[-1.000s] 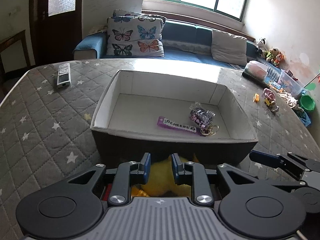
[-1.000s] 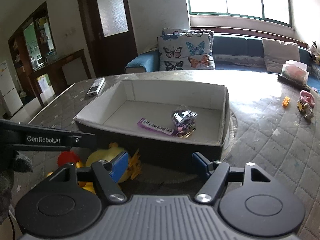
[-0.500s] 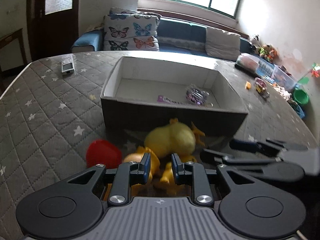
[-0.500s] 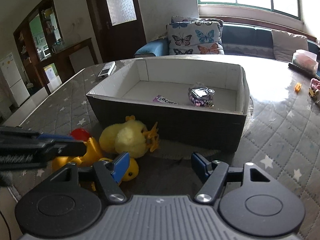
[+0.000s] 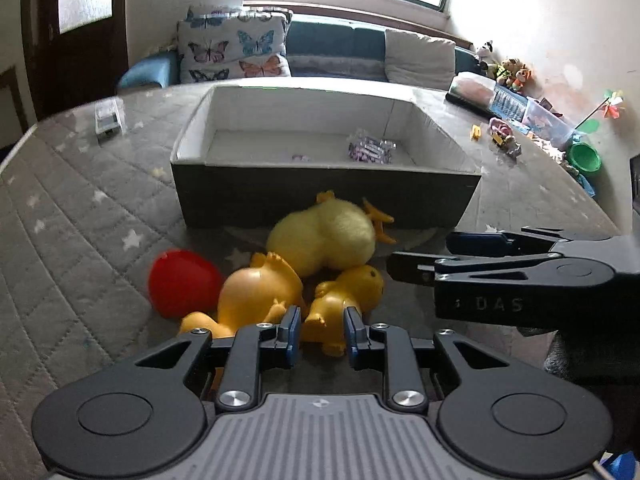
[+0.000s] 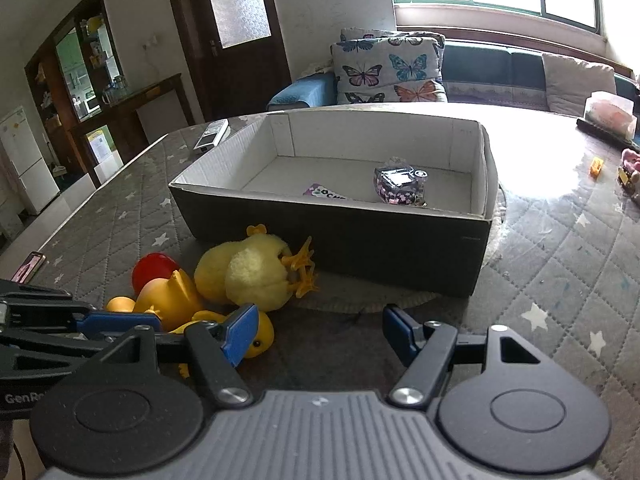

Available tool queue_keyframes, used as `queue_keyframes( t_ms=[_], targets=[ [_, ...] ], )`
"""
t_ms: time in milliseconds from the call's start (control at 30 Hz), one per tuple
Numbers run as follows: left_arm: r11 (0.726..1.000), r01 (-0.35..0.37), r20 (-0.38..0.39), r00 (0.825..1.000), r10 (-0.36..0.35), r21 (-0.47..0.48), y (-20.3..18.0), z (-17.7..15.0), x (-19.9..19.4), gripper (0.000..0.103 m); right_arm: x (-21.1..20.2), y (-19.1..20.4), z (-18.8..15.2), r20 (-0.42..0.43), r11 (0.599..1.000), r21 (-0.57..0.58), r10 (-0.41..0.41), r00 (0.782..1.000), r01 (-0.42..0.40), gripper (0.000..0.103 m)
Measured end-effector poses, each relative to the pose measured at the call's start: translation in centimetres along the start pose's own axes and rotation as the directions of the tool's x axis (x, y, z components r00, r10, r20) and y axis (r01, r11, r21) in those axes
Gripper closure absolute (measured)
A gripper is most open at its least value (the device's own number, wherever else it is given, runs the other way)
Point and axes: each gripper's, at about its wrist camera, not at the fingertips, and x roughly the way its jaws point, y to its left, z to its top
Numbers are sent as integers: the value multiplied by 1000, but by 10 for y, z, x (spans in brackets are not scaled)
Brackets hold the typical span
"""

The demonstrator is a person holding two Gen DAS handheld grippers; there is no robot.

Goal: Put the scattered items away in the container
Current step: 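Grasp the small yellow rubber duck with the right tool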

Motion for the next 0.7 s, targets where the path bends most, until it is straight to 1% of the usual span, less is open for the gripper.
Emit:
queue_keyframes(
  t_ms=[167, 267, 367, 500, 633, 667, 700],
  targets=[
    [1000, 27, -30, 999, -27, -2, -2, -4, 6, 75, 3, 0, 0, -8, 1000, 5, 5, 1000, -5, 33],
    [997, 78, -37, 996, -79, -16, -5, -5, 7, 75, 4, -1, 1, -13, 1000, 12, 15, 1000, -15, 33],
    [996, 86, -48, 995, -87, -6, -8, -7, 9, 75, 5, -2, 2, -23, 1000, 17, 22, 999, -22, 34],
    [997, 69, -57, 996, -70, -23, -4, -10, 11, 75, 5, -3, 2, -35, 999, 30, 43, 998, -42, 36],
    [998, 62, -26, 998, -62, -16, -5, -9, 6, 75, 9, -1, 3, -50, 996, 48, 75, 996, -73, 38],
    [998, 57, -18, 998, -57, -9, -6, -8, 5, 74, 11, 1, 3, -57, 995, 55, 88, 994, -85, 40],
    [999, 52, -4, 999, -52, 2, -7, -8, 3, 74, 13, 1, 4, -61, 994, 61, 99, 993, -95, 43]
  ],
)
